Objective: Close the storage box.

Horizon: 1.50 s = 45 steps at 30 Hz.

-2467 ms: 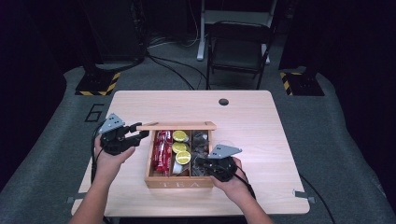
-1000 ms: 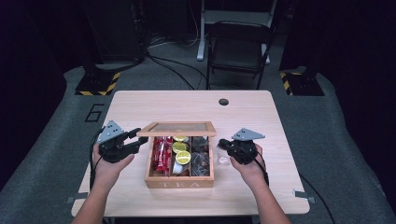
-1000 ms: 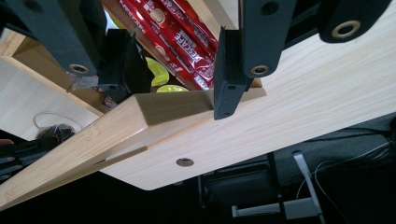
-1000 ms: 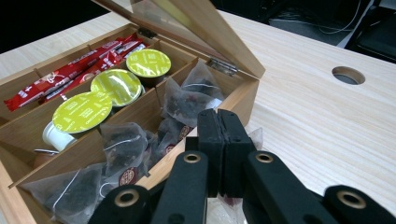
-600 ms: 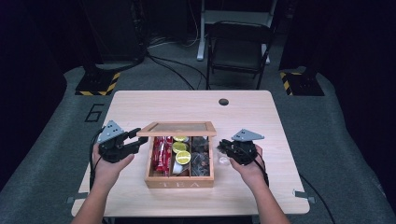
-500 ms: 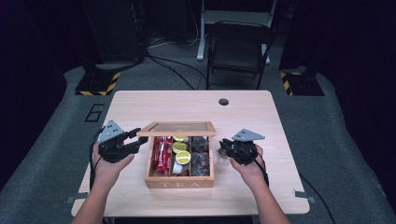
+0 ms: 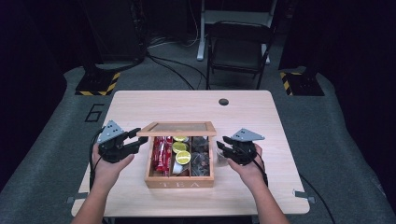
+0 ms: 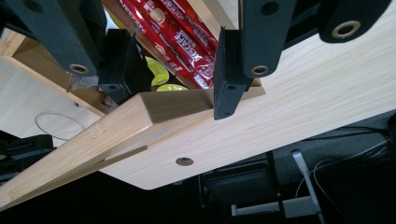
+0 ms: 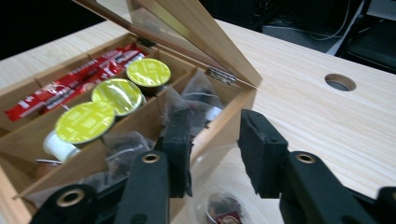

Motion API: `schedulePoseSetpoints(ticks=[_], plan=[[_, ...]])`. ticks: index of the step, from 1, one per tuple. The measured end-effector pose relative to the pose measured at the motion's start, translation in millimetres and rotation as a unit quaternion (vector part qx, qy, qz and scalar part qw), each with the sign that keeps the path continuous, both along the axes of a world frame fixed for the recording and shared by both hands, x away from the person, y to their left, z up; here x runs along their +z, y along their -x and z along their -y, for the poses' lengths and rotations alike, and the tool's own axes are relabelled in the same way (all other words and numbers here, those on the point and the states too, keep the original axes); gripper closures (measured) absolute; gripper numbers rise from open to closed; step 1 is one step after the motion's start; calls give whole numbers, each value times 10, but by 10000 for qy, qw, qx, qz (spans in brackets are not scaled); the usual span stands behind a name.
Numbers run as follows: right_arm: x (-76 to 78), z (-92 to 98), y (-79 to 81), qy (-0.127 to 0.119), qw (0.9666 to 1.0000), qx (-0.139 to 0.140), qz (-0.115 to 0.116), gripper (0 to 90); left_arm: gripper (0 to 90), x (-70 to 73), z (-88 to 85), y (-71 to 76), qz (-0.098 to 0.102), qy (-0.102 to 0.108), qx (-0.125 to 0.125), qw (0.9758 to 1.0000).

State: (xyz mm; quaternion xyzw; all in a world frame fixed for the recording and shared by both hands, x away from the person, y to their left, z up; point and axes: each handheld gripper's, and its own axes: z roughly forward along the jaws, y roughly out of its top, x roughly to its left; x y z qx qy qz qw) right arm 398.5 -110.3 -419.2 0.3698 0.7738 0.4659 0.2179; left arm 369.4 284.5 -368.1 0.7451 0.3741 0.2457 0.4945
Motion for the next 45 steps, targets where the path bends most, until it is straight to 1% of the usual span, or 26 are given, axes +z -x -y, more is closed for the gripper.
schedulePoseSetpoints(ticks=[2, 6, 8, 10, 13, 17, 18, 21, 26, 27, 29, 32, 33, 34, 35, 36, 37, 38, 39, 41, 42, 45], plan=[[31, -26, 18, -18, 10000, 39, 68, 603, 573, -2, 0, 1, -3, 8, -3, 10000], [122, -75, 69, -131, 9996, 105, 205, 555, 572, -6, -2, 4, -10, 8, -11, 10000], [168, -98, 94, -218, 9994, 120, 251, 538, 571, -10, -5, 12, -35, -10, -25, 10000], [208, -120, 116, -280, 9992, 141, 255, 532, 571, -19, -2, 17, -29, 20, -10, 10000], [252, -152, 146, -268, 9990, 152, 326, 509, 570, -28, -2, 23, -35, 42, 8, 10000], [286, -182, 166, -288, 9986, 175, 405, 486, 570, -29, -3, 29, -54, 14, -5, 10000], [293, -188, 171, -292, 9986, 175, 395, 481, 570, -29, -4, 29, -58, 15, -6, 10000], [298, -205, 174, -290, 9986, 186, 404, 469, 570, -38, 4, 35, -44, 45, 22, 10000], [293, -230, 157, -269, 9986, 192, 403, 452, 569, -43, 4, 45, -67, 8, 10, 10000], [296, -233, 158, -266, 9986, 231, 397, 452, 569, -44, 3, 47, -74, -1, 6, 10000], [303, -252, 159, -272, 9985, 220, 417, 451, 569, -45, 1, 51, -93, -29, -9, 10000], [319, -270, 162, -245, 9981, 297, 485, 451, 568, -53, 7, 60, -108, -33, 4, 9999], [326, -284, 166, -275, 9981, 275, 473, 446, 568, -54, 4, 63, -124, -55, -11, 9999], [333, -288, 163, -235, 9979, 303, 514, 445, 567, -57, 7, 68, -135, -57, -4, 9999], [340, -300, 168, -254, 9980, 272, 509, 444, 567, -61, 13, 77, -135, -84, 17, 9999], [349, -297, 163, -208, 9976, 326, 569, 444, 567, -65, 18, 82, -140, -90, 24, 9999], [357, -307, 169, -258, 9978, 281, 550, 444, 567, -69, 22, 87, -131, -105, 44, 9998], [362, -302, 165, -240, 9975, 330, 586, 446, 567, -71, 24, 92, -143, -124, 41, 9998], [369, -309, 169, -257, 9976, 297, 575, 448, 567, -74, 27, 96, -147, -115, 61, 9998], [379, -311, 173, -115, 9976, 355, 590, 460, 567, -83, 32, 101, -146, -94, 80, 9998], [380, -316, 178, -82, 9977, 313, 602, 465, 567, -84, 29, 103, -154, -108, 73, 9998], [380, -314, 183, 26, 9974, 354, 622, 480, 567, -82, 29, 102, -177, -92, 79, 9998]])
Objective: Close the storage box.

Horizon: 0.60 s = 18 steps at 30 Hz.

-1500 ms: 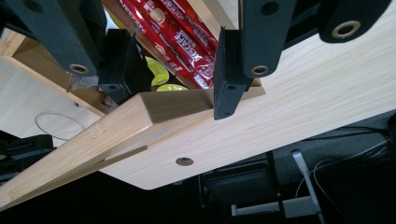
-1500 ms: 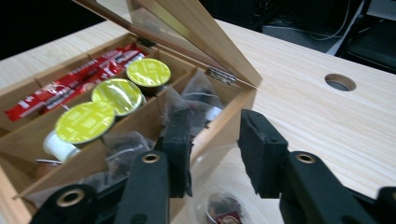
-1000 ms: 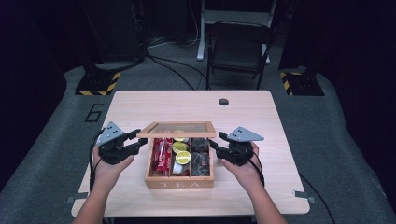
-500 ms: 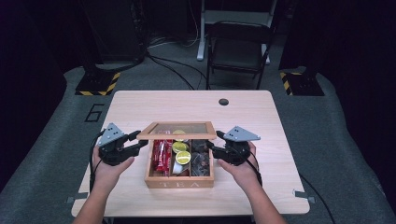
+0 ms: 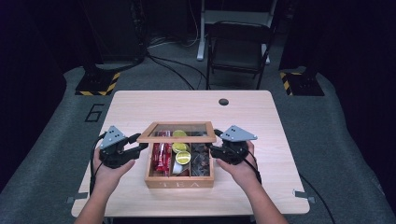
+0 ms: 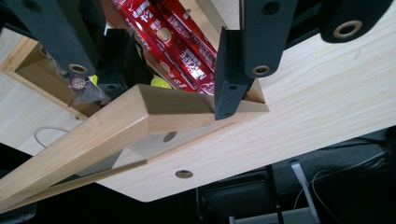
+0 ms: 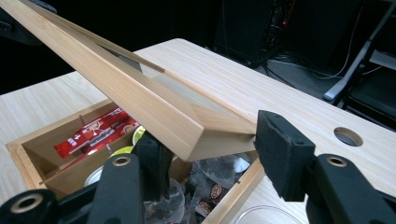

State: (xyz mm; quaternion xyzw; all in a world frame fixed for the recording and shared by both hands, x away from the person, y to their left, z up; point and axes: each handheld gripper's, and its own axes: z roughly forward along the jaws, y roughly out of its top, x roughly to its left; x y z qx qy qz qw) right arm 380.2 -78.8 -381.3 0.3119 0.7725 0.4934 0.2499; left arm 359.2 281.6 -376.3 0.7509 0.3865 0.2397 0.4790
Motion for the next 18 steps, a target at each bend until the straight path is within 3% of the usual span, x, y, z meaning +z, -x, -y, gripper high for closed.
schedulePoseSetpoints(ticks=[9, 14, 18], plan=[[38, 21, -47, -122, 9998, -36, -127, 504, 566, 37, 8, -32, -83, 102, 69, 9999], [40, 14, -35, -151, 9997, -86, -198, 507, 567, 57, 18, -34, -118, -83, 37, 9999], [61, 17, -46, -48, 9997, -22, -229, 509, 566, 65, 13, -47, -128, -78, 13, 9999]])
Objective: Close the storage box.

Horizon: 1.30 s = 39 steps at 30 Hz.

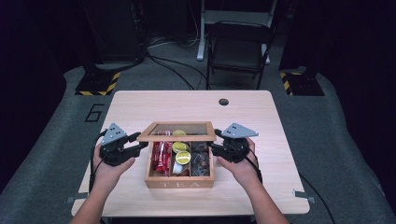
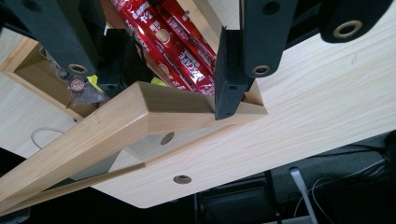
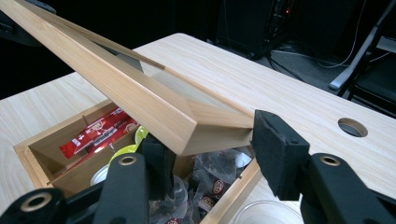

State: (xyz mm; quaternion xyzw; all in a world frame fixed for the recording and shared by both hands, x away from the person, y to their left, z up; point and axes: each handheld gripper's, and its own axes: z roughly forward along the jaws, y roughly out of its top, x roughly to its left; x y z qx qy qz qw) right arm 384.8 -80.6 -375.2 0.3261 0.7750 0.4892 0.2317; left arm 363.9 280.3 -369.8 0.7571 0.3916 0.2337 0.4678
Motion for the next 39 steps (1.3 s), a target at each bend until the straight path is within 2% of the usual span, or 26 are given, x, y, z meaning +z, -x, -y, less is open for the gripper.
schedulePoseSetpoints(ticks=[1, 6, 11, 13, 17, 24, 26, 33, 36, 39], plan=[[10, -8, 1, -14, 10000, -62, -52, 509, 565, 5, -6, -6, -16, 16, -20, 10000], [41, -3, -21, 16, 9999, -25, -121, 510, 565, 20, -24, -25, -59, 54, -71, 9999], [48, 0, -30, -37, 9997, -22, -238, 507, 565, 12, -21, -22, -7, 10, -93, 10000], [36, 8, -15, 9, 9998, 21, -198, 510, 564, -2, -23, -7, 3, -38, -125, 9999], [-25, 4, 56, -20, 9999, -59, -102, 520, 564, -45, -21, 33, 29, -102, -143, 9998], [-105, -9, 148, 190, 9997, -73, 104, 531, 562, -141, -11, 110, 141, -164, -133, 9997], [-125, -7, 170, 234, 9996, -86, 129, 533, 561, -166, -12, 129, 145, -172, -133, 9997], [-203, 22, 256, 125, 9999, -53, 16, 542, 558, -251, -13, 191, 171, -226, -158, 9995], [-242, 33, 292, 174, 9998, -23, 112, 548, 558, -278, -34, 213, 74, -154, -214, 9996], [-271, 41, 323, 211, 9997, -29, 130, 551, 556, -306, -36, 248, 111, -139, -226, 9996]])
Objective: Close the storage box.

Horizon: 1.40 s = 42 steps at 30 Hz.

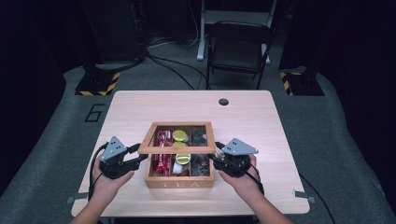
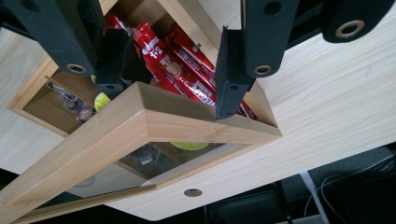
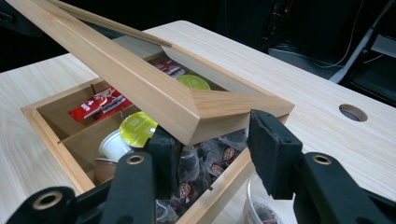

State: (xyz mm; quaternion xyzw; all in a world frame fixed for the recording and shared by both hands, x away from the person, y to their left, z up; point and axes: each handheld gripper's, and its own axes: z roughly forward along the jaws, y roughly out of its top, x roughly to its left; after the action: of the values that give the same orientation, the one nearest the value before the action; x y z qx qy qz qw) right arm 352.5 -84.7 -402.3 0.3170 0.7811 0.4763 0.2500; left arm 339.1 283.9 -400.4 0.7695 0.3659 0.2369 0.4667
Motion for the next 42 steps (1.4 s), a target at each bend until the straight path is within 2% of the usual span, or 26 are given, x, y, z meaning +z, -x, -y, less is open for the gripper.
schedulePoseSetpoints(ticks=[6, 11, 16, 22, 30, 34, 37, 40, 42], plan=[[-27, 14, 90, 27, 10000, 46, 79, 566, 556, -26, 18, 85, 107, -120, 11, 9999], [-51, 13, 158, 151, 9998, 103, 127, 564, 533, -61, 21, 142, 106, -170, -60, 9998], [-98, 19, 214, 193, 9997, 105, 75, 564, 534, -118, 28, 190, 86, -251, -76, 9996], [-161, 28, 270, 222, 9996, 153, -13, 565, 533, -218, 27, 230, 76, -225, -76, 9997], [-288, 33, 333, 278, 9993, 211, -147, 561, 532, -356, 26, 266, -132, -263, -106, 9995], [-329, 35, 366, 237, 9992, 210, -256, 560, 533, -404, 19, 285, -193, -210, -125, 9995], [-359, 44, 368, 190, 9992, 243, -256, 560, 532, -429, 6, 284, -256, -178, -165, 9994], [-393, 46, 377, 176, 9990, 257, -320, 556, 530, -465, -1, 274, -414, -147, -208, 9988], [-422, 47, 382, 225, 9987, 278, -376, 553, 530, -484, -2, 278, -460, -223, -257, 9984]])
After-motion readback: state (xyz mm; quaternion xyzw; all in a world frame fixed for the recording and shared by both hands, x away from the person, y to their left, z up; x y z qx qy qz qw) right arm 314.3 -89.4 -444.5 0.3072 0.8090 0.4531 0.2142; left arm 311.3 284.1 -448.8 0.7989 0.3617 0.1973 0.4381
